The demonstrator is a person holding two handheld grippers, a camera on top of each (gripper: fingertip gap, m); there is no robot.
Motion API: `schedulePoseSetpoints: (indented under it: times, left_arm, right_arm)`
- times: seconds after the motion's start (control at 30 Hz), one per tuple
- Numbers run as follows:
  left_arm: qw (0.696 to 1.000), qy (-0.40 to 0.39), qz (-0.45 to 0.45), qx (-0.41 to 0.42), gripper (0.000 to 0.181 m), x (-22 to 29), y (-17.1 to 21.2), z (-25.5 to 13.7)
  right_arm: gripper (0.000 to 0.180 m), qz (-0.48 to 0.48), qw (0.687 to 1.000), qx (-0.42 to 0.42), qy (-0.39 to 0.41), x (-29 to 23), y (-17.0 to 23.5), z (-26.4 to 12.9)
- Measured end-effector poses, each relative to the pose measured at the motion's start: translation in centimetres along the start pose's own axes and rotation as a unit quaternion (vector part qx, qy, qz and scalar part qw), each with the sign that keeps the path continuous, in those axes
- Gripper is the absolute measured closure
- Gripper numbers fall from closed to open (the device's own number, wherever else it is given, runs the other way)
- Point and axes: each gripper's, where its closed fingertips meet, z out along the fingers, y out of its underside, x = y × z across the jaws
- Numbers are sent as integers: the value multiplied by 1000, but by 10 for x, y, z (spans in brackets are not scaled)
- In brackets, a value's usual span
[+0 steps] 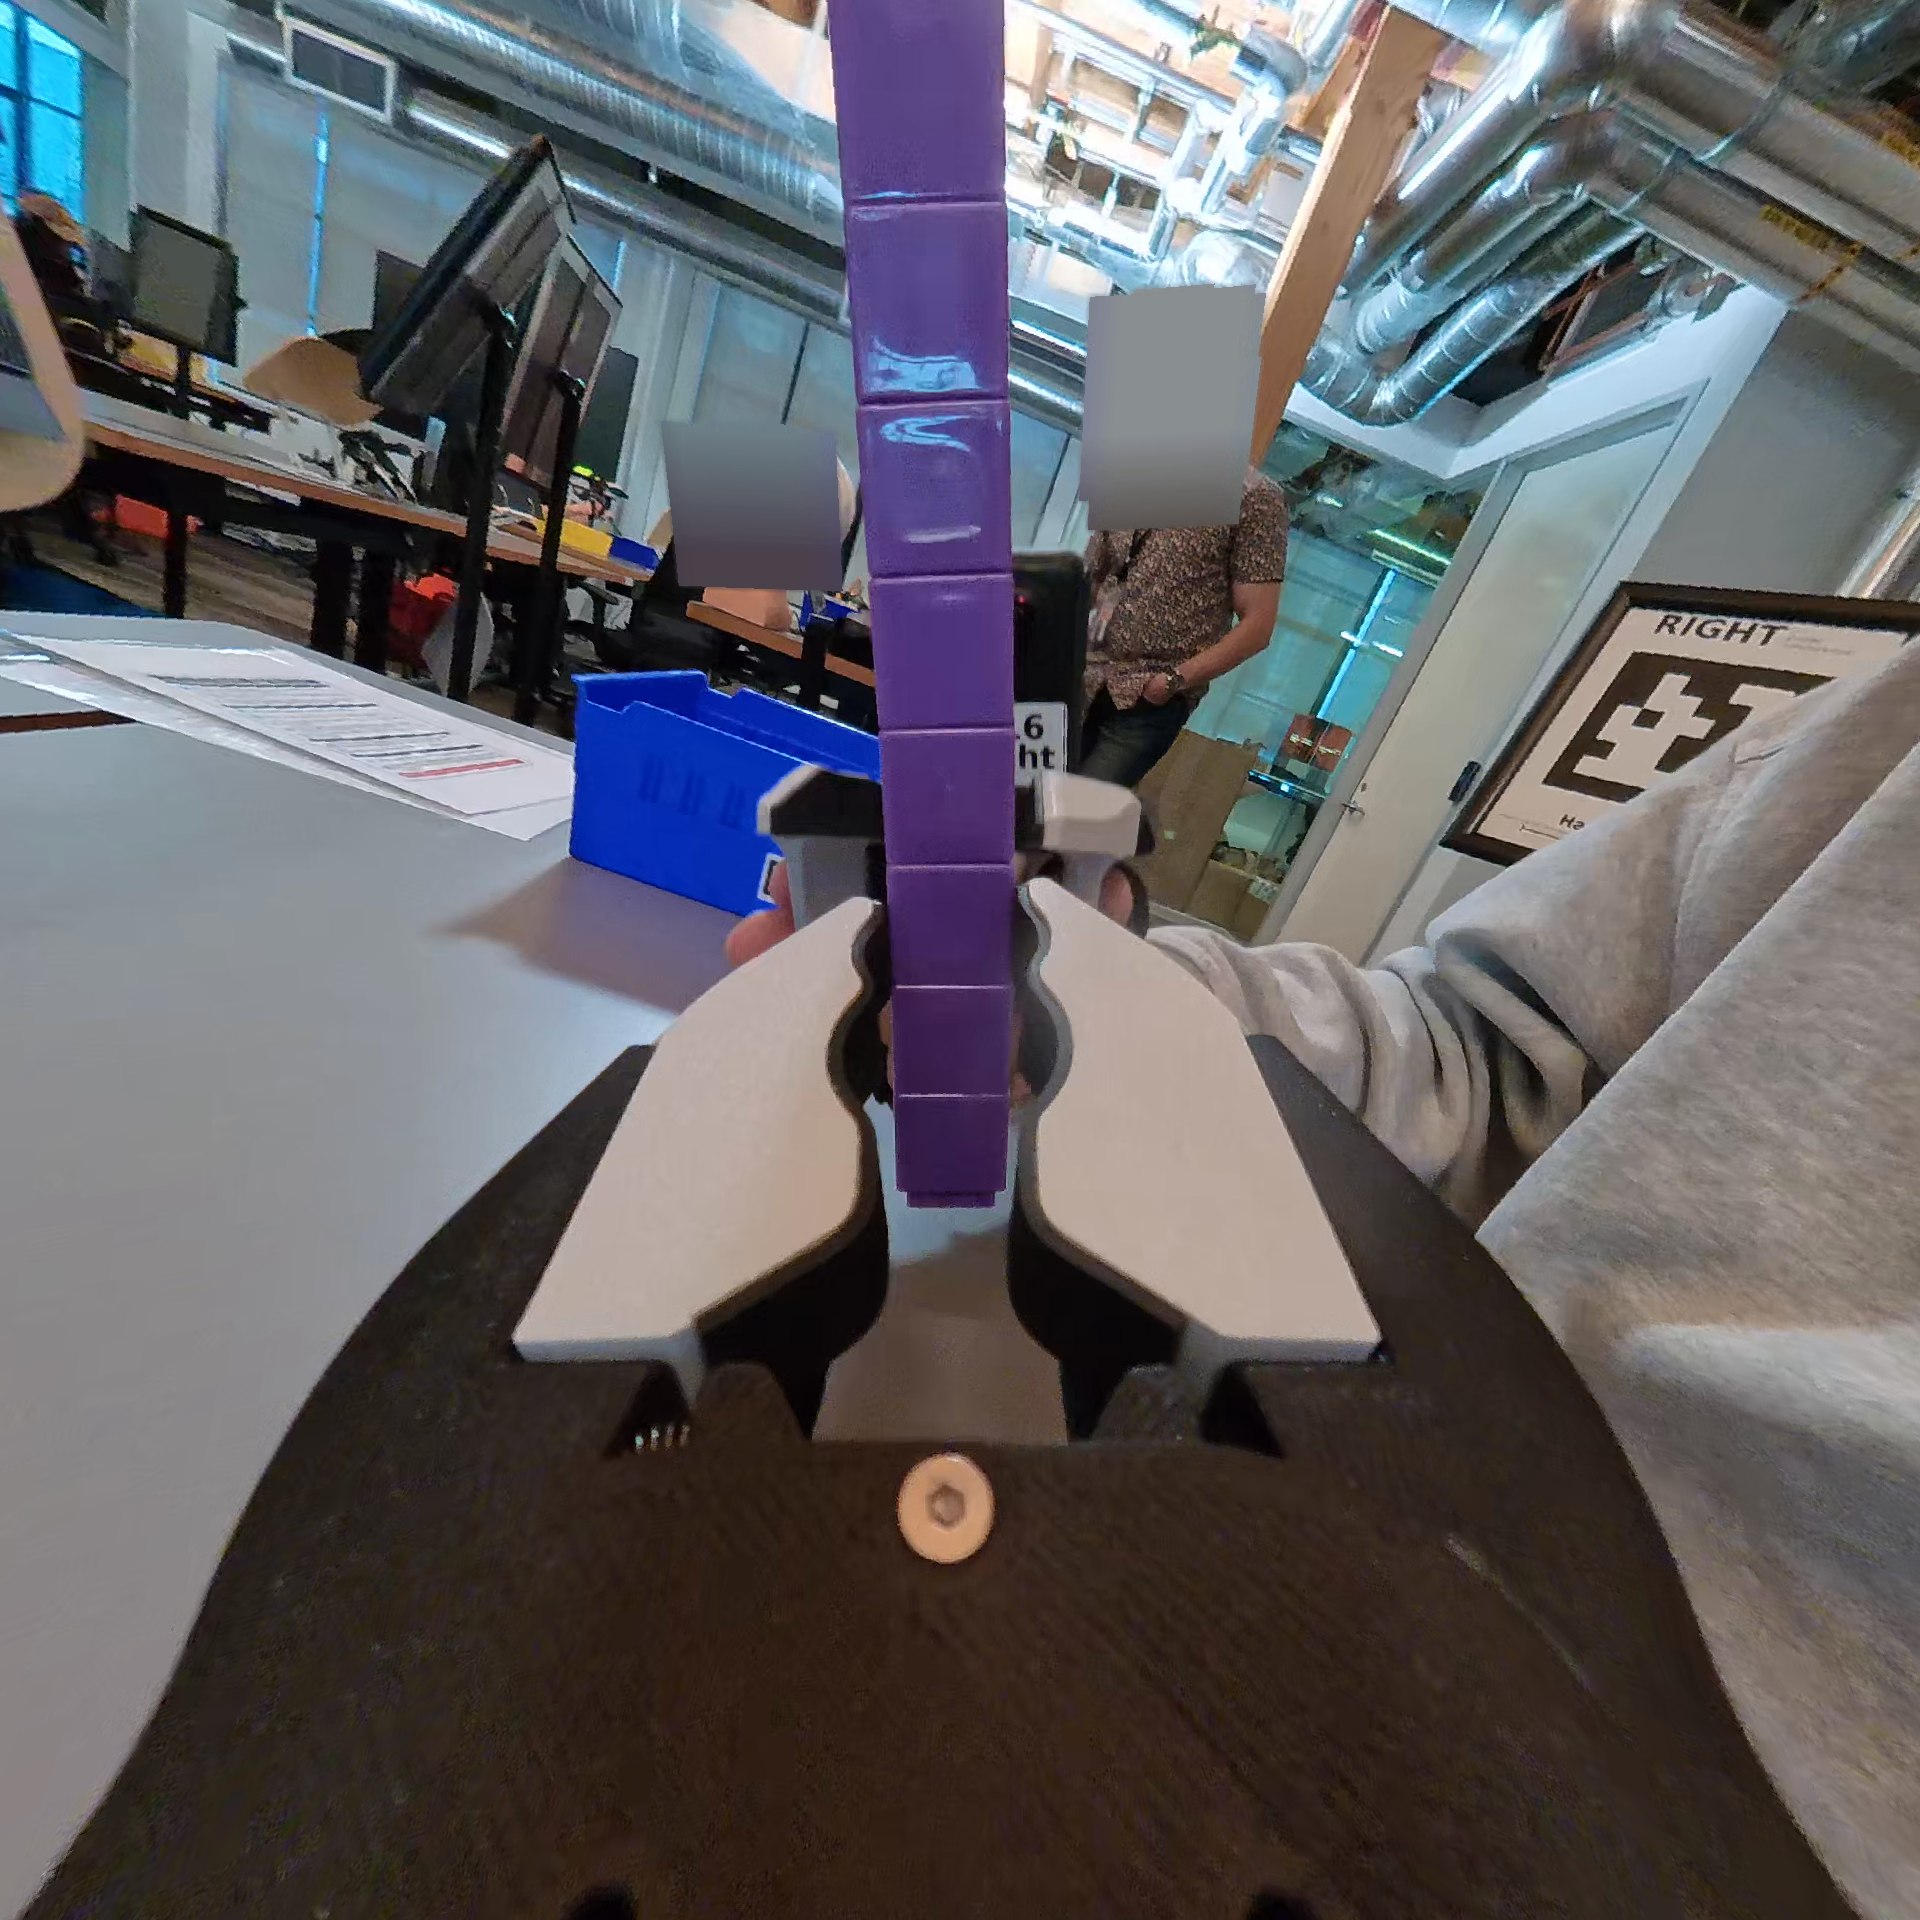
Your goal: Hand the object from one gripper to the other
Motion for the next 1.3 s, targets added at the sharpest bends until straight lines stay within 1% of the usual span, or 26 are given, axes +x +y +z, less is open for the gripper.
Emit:
schedulePoseSetpoints:
  times: [0.27, 0.33, 0.4, 0.57, 0.6, 0.67, 0.7, 0.73, 0.8, 0.93, 1.03, 1.17, 1.23, 1.3]
  left_arm:
    - [999, 28, -1, -33, 157, 11, 20, 15]
    - [999, 35, -4, -37, 157, 14, 23, 17]
    - [999, 41, -7, -35, 157, 16, 24, 19]
    - [999, 33, -15, -28, 156, 13, 22, 19]
    - [999, 32, -18, -26, 149, 12, 21, 18]
    - [999, 22, -30, -15, 123, 8, 17, 18]
    - [999, 17, -36, -7, 113, 7, 14, 17]
    - [999, 15, -39, 2, 106, 6, 11, 16]
    - [999, 12, -40, 17, 102, 5, 1, 12]
    - [998, 13, -31, 45, 109, 10, -22, 5]
    - [999, 1, -9, 40, 117, 16, -34, 4]
    - [999, -13, 24, 43, 119, 25, -50, 4]
    - [998, -9, 29, 55, 124, 31, -60, 3]
    - [998, -6, 34, 58, 134, 35, -66, 1]
  right_arm:
    - [133, -15, 1000, -1, -23, -21, -12, 5]
    - [141, -17, 1000, -6, -25, -24, -12, 7]
    - [156, -23, 1000, -8, -18, -24, -12, 7]
    - [157, -25, 999, -12, -16, -24, -12, 6]
    - [157, -29, 999, -14, -13, -23, -11, 6]
    - [157, -34, 999, -21, -9, -21, -9, 6]
    - [157, -34, 999, -24, -7, -20, -8, 6]
    - [158, -33, 999, -26, -7, -18, -7, 5]
    - [158, -26, 999, -30, -9, -17, -3, 4]
    - [157, -14, 998, -49, -23, -19, 10, 9]
    - [157, -16, 997, -71, -41, -27, 24, 16]
    - [157, -29, 993, -100, -62, -41, 42, 26]
    - [157, -34, 991, -110, -68, -45, 47, 29]
    - [157, -34, 990, -112, -72, -48, 49, 31]
